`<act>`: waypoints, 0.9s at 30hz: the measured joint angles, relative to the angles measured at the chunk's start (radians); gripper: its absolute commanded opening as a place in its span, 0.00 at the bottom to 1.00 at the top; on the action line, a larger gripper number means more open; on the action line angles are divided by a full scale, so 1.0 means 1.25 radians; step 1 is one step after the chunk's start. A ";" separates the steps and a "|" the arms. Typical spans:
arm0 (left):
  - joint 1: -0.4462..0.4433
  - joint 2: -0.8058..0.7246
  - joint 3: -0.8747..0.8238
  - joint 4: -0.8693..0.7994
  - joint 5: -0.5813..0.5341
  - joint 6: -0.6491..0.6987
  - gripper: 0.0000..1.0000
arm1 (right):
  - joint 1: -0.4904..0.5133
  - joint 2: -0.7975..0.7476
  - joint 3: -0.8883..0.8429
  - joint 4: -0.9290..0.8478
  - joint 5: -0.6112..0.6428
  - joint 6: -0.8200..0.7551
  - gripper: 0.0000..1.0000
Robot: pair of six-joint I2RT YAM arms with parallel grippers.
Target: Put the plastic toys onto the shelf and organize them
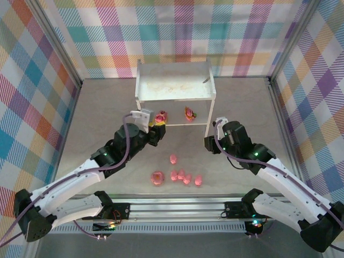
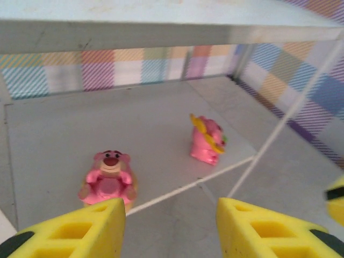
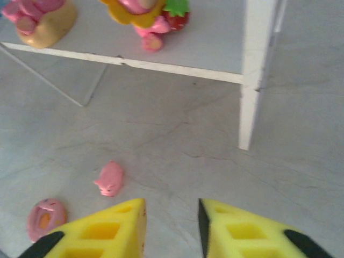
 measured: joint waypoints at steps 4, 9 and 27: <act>-0.006 -0.092 -0.017 -0.052 -0.013 -0.009 0.49 | 0.007 0.016 0.000 0.046 -0.055 0.010 0.24; -0.007 -0.189 -0.019 -0.178 -0.200 -0.067 0.52 | 0.065 0.045 -0.005 0.175 -0.073 0.049 0.22; 0.143 -0.093 -0.066 -0.261 -0.333 -0.143 0.54 | 0.225 0.321 0.058 0.435 0.184 0.104 0.19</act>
